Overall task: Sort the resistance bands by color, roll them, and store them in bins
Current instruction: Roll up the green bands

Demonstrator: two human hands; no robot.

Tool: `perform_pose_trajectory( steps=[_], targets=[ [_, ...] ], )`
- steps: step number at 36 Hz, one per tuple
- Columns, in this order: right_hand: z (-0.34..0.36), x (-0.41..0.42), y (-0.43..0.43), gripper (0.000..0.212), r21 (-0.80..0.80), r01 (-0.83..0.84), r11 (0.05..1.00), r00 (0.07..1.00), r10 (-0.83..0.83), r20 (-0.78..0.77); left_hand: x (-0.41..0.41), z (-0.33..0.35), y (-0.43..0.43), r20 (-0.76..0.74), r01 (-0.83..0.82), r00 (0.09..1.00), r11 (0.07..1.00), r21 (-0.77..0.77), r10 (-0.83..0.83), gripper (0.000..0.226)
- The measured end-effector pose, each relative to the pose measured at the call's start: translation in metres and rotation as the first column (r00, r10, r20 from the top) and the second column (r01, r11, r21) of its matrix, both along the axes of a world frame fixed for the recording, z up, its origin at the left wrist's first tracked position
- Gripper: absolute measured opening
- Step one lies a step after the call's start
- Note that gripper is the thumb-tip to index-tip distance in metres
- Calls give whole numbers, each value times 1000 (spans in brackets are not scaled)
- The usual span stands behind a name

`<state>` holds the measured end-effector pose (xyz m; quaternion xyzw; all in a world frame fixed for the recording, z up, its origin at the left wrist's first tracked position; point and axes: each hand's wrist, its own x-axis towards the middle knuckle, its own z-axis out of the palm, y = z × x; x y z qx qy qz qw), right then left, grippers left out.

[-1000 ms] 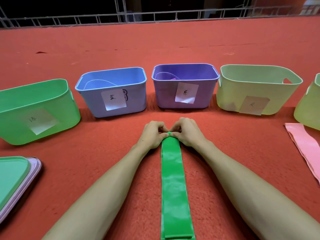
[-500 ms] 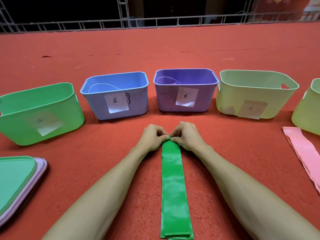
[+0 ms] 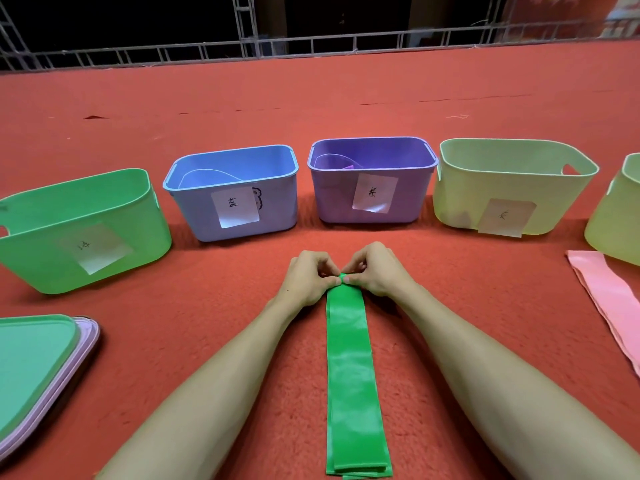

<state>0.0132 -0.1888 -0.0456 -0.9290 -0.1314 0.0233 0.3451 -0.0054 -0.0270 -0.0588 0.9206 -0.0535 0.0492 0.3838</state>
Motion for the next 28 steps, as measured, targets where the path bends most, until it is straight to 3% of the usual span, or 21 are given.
perform_pose_trajectory(
  steps=[18,28],
  targets=[
    [-5,-5,-1,8,25,-4,1000,1000,4,1,2,2,2,-68,27,997,1000,-7,-27,10],
    [-3,-6,-6,14,40,15,999,1000,-15,15,-11,2,-4,-14,-15,1000,999,-49,15,6]
  ],
)
